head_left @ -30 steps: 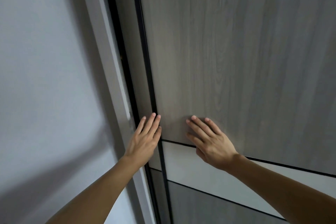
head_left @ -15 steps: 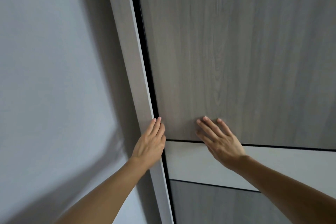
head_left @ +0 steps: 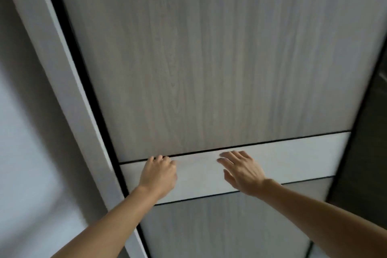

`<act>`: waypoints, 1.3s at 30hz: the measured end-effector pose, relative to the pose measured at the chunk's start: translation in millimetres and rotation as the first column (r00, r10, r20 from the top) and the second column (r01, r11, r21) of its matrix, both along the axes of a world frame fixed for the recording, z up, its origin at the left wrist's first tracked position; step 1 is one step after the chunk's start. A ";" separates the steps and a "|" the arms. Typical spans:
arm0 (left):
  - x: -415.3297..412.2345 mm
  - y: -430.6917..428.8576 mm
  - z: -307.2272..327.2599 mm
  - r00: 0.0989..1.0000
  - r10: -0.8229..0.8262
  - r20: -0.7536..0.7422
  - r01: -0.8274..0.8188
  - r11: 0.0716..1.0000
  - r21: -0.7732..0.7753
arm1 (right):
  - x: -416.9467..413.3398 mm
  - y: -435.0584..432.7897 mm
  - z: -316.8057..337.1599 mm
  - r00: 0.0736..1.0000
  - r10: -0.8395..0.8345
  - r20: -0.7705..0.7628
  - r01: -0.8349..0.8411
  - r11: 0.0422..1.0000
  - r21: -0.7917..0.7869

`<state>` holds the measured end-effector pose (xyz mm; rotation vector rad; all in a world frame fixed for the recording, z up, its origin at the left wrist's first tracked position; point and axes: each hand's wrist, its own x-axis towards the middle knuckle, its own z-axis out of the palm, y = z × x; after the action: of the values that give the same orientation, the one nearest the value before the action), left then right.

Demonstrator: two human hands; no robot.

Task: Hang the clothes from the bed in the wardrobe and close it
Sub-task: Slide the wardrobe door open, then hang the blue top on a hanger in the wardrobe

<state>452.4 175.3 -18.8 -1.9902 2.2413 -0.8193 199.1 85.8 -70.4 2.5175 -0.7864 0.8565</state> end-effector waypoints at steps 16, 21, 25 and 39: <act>-457.1 -101.7 -34.7 0.888 -0.420 -0.189 0.452 0.873 0.183 | -468.6 40.3 -20.8 0.667 -0.736 -0.120 0.740 0.634 0.222; -571.6 -125.8 -37.0 0.818 -0.545 -0.183 0.574 0.795 0.198 | -572.1 52.2 -20.1 0.552 -0.817 -0.167 0.827 0.512 0.230; -656.4 -161.6 -41.2 0.755 -0.629 -0.186 0.656 0.727 0.203 | -643.2 46.1 -36.2 0.449 -0.875 -0.181 0.880 0.399 0.257; -1003.5 -272.3 -45.2 0.366 -0.889 -0.274 0.925 0.316 0.211 | -895.1 46.6 -33.5 -0.022 -0.976 -0.215 0.937 -0.095 0.336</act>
<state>-551.0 -97.0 -64.0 -0.4115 3.2384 -0.2232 -696.0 132.5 -103.8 1.2104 -2.5650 0.1789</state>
